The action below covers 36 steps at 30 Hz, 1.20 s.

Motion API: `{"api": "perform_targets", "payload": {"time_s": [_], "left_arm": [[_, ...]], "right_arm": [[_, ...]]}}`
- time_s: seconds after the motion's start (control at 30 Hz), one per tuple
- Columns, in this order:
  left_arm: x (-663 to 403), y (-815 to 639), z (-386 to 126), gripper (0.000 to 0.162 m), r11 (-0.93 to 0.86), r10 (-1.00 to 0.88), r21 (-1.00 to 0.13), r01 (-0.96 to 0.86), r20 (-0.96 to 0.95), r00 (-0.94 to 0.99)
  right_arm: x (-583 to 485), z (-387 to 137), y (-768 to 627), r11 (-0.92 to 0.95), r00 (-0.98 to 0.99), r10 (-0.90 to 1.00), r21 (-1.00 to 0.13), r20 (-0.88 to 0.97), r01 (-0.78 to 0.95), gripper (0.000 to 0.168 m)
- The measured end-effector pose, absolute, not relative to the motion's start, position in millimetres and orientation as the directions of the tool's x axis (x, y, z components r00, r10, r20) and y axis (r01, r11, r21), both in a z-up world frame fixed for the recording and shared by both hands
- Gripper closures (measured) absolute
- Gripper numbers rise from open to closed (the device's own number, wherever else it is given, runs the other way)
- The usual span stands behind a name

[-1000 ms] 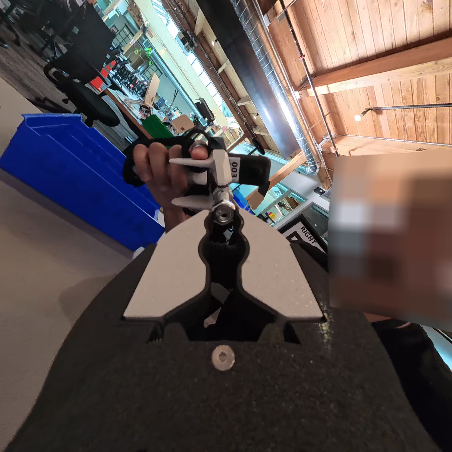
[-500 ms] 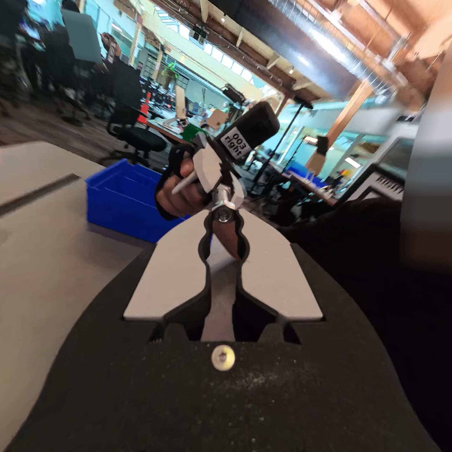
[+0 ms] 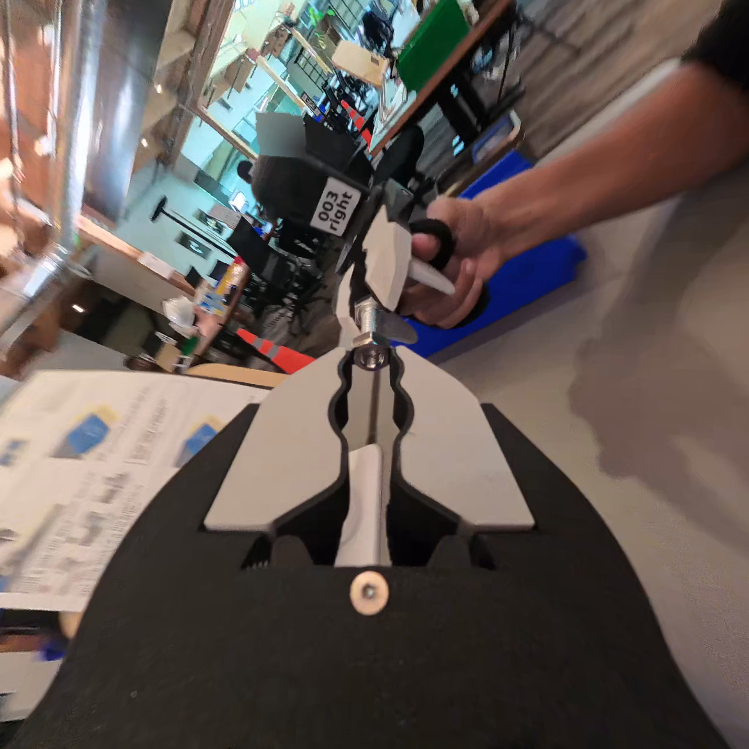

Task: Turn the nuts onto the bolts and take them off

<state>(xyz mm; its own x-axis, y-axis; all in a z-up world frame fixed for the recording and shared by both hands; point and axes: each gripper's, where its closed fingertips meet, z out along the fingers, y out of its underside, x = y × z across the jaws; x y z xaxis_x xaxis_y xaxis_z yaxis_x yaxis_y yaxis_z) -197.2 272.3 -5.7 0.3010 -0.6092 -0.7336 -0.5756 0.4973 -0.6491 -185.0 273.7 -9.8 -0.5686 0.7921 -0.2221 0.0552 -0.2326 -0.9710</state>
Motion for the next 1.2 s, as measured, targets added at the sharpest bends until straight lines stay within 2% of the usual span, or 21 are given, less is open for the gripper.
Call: {"api": "perform_targets", "payload": {"time_s": [0.1, 0.17, 0.37, 0.67, 0.83, 1.2], "left_arm": [[-200, 276, -4, 0.146, 0.566, -0.485, -0.482, -0.669, -0.851, 0.202], [-202, 279, -4, 0.146, 0.557, -0.461, -0.438, -0.705, -0.87, 0.176], [-206, 283, -3, 0.146, 0.449, -0.564, -0.535, -0.716, -0.791, 0.237], [-203, 285, -1, 0.146, 0.409, -0.602, -0.609, -0.679, -0.74, 0.301], [-201, 282, 1, 0.146, 0.479, -0.528, -0.515, -0.71, -0.816, 0.235], [-207, 283, -15, 0.14, 0.293, -0.699, -0.52, -0.802, -0.689, 0.191]], "right_arm": [[-187, -8, 276, -0.365, -0.591, 0.725, -0.925, -0.355, 0.109, 0.151], [-189, -8, 279, -0.448, -0.604, 0.668, -0.883, -0.435, 0.14, 0.151], [-193, -8, 282, -0.534, -0.627, 0.601, -0.833, -0.496, 0.147, 0.151], [-190, -5, 284, -0.539, -0.63, 0.605, -0.833, -0.487, 0.126, 0.151], [-189, -2, 284, -0.632, -0.655, 0.476, -0.746, -0.586, 0.209, 0.151], [-201, -12, 280, -0.723, -0.661, 0.324, -0.628, -0.677, 0.289, 0.151]]}}
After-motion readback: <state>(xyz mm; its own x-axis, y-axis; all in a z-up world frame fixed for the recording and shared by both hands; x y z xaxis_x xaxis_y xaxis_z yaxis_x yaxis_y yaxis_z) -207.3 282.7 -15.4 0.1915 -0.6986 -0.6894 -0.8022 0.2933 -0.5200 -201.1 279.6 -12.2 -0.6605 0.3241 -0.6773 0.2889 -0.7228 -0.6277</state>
